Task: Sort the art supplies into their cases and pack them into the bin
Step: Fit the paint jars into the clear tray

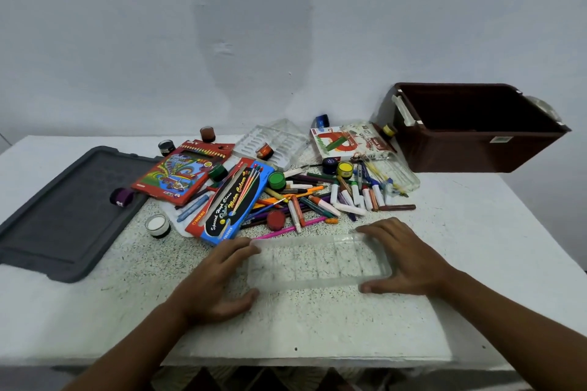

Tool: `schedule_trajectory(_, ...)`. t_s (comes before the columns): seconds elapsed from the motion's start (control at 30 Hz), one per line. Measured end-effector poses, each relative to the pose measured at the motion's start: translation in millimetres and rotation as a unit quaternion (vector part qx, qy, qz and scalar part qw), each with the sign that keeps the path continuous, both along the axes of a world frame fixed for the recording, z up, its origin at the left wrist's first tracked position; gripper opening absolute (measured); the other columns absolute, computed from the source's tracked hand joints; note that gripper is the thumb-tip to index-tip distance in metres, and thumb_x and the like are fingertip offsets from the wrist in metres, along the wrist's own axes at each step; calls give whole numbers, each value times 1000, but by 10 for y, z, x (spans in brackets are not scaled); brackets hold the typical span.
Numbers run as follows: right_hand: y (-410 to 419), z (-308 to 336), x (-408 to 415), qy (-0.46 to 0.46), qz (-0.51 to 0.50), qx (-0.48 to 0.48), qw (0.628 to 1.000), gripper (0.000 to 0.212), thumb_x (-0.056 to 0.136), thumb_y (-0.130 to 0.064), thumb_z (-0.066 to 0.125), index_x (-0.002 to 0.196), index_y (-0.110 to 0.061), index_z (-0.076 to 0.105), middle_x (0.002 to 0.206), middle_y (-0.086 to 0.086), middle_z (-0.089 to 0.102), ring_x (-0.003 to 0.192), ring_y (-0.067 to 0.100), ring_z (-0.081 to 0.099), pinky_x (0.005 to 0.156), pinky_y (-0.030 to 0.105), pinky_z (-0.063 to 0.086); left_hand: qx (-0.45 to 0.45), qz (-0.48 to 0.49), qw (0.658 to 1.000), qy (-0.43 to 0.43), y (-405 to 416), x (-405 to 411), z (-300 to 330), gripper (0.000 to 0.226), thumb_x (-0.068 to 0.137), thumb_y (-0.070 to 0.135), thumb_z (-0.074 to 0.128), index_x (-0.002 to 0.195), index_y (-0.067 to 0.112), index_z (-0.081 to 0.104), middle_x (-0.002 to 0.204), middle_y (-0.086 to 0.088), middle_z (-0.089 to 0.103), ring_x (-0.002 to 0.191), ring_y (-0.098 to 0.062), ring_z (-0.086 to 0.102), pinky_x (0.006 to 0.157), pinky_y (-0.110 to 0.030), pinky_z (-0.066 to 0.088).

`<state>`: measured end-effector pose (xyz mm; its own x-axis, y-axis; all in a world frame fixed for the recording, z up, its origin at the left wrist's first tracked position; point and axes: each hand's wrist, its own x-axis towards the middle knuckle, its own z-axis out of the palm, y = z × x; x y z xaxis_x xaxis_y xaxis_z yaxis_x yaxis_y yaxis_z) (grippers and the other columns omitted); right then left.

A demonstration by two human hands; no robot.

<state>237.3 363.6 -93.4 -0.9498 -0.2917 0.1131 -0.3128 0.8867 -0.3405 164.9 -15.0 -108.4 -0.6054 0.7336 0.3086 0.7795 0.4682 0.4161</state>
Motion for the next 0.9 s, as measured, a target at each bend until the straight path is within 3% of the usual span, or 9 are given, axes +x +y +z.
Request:
schedule_trajectory(0.2,-6,11,36,17,-1,-6,1000,95,65,-84,58,139,-25,43,129,-9,50,112,8,44,93,27,42,10,2,1000,-1,-4,-15,-36,51,79,45,69,121,18,56,137,2,45,132,-2,35,105,-8,27)
schedule_trajectory(0.43,14,-7,38,21,-4,-56,998,76,78,-76,49,138,-30,43,125,-11,52,110,6,47,91,26,42,22,7,1000,-8,3,-9,-34,48,77,43,69,117,19,56,136,5,45,131,2,34,104,-7,27)
schedule_trajectory(0.57,-66,62,-29,30,-81,-139,987,56,85,-64,41,123,-27,58,104,-10,61,94,-3,53,74,20,43,28,6,1000,-13,6,-14,-14,48,76,42,69,116,18,57,134,5,47,129,3,36,103,-7,28)
schedule_trajectory(0.67,-139,161,-276,63,-127,-143,980,30,93,-43,50,109,-23,65,89,-8,64,76,0,56,63,22,43,25,6,1000,-11,9,-21,-13,47,76,43,68,116,20,57,133,8,46,129,8,31,102,-4,26)
schedule_trajectory(0.77,-152,270,-599,75,-168,-79,980,29,95,-30,56,122,-21,60,105,-4,61,80,10,55,68,29,47,25,6,1000,-13,12,-22,-15,47,76,43,67,116,20,56,134,9,45,129,8,32,102,-3,27)
schedule_trajectory(0.9,-177,438,-971,45,-204,-21,978,44,95,-29,54,137,-21,48,133,2,51,111,21,54,85,35,49,27,11,999,-19,10,-29,-19,51,77,45,67,120,20,56,135,11,45,130,8,33,103,-3,27)
